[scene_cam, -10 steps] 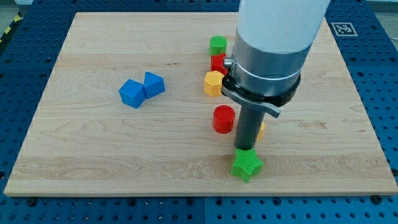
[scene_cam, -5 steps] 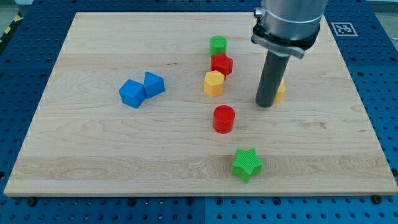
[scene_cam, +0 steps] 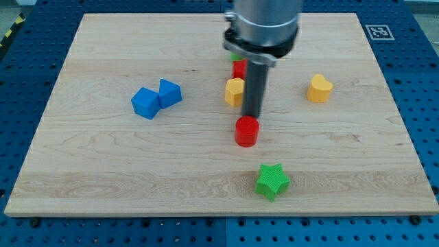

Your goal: Place the yellow blocks to the center right of the board

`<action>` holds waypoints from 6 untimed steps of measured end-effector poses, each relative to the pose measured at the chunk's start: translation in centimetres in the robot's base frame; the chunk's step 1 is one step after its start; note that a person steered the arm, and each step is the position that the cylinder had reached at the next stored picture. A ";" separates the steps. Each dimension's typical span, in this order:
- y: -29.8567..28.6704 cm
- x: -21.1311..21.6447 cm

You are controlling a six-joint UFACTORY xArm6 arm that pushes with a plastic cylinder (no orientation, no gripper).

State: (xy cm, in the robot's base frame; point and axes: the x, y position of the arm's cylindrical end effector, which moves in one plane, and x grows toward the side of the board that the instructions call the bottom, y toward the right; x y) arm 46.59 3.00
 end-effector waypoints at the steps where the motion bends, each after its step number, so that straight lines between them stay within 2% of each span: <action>1: -4.0 -1.1; 3: -3.4 -4.2; 6: 2.7 -4.5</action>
State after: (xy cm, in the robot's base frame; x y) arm 42.05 5.74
